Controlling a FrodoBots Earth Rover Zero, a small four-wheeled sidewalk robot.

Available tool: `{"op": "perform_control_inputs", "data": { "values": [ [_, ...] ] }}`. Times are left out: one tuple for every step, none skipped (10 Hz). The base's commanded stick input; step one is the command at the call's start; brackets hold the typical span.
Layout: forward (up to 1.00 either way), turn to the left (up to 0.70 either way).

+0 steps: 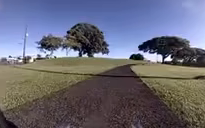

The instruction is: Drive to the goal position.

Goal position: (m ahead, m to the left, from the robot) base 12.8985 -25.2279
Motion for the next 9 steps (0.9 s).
{"op": "perform_control_inputs", "data": {
  "values": [
    [0.7, -0.14],
    [0.7, -0.14],
    [0.7, -0.14],
    [0.7, 0.0],
    [0.7, 0.0],
    [0.7, 0.0],
    [0.7, 0.0],
    [0.7, 0.0],
    [0.7, 0.0]
  ]
}}
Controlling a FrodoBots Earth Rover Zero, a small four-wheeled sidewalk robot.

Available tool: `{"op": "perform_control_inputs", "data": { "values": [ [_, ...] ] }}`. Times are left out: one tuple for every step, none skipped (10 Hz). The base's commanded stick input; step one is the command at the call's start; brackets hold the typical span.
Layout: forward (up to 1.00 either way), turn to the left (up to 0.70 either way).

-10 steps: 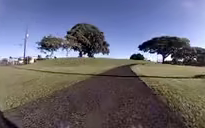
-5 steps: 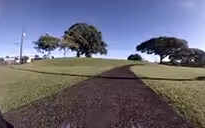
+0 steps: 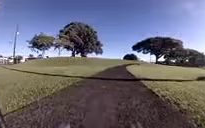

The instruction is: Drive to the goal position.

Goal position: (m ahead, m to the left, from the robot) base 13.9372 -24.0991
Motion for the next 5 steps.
{"op": "perform_control_inputs", "data": {
  "values": [
    [0.7, 0.0],
    [0.7, 0.0],
    [0.7, 0.0],
    [0.7, 0.0],
    [0.7, 0.0]
  ]
}}
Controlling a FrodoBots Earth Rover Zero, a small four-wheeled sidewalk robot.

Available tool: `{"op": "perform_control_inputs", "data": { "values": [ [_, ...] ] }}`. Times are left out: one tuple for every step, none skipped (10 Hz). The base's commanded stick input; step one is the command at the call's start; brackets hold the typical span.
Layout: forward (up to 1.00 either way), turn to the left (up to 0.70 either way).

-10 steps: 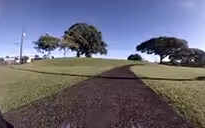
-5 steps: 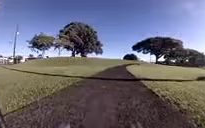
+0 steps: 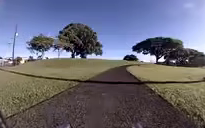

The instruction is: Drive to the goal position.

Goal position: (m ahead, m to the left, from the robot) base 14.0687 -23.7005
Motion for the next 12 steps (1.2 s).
{"op": "perform_control_inputs", "data": {
  "values": [
    [0.7, 0.0],
    [0.7, 0.0],
    [0.7, 0.0],
    [0.7, 0.0],
    [0.7, 0.0],
    [0.7, 0.0],
    [0.7, 0.0],
    [0.7, 0.0],
    [0.7, 0.0],
    [0.7, 0.0],
    [0.7, 0.0],
    [0.7, 0.0]
  ]
}}
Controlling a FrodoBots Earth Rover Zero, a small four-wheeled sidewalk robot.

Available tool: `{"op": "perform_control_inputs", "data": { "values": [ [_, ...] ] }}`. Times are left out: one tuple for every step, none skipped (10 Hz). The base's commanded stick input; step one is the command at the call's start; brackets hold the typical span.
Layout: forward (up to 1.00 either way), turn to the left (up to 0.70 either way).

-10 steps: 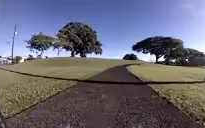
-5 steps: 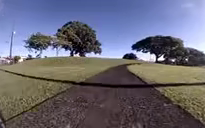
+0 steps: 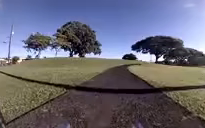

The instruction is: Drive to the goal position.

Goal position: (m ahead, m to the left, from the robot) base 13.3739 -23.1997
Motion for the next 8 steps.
{"op": "perform_control_inputs", "data": {
  "values": [
    [0.7, 0.0],
    [0.7, 0.0],
    [0.7, 0.0],
    [0.7, 0.0],
    [0.7, 0.0],
    [0.7, -0.14],
    [0.7, -0.14],
    [0.7, -0.07]
  ]
}}
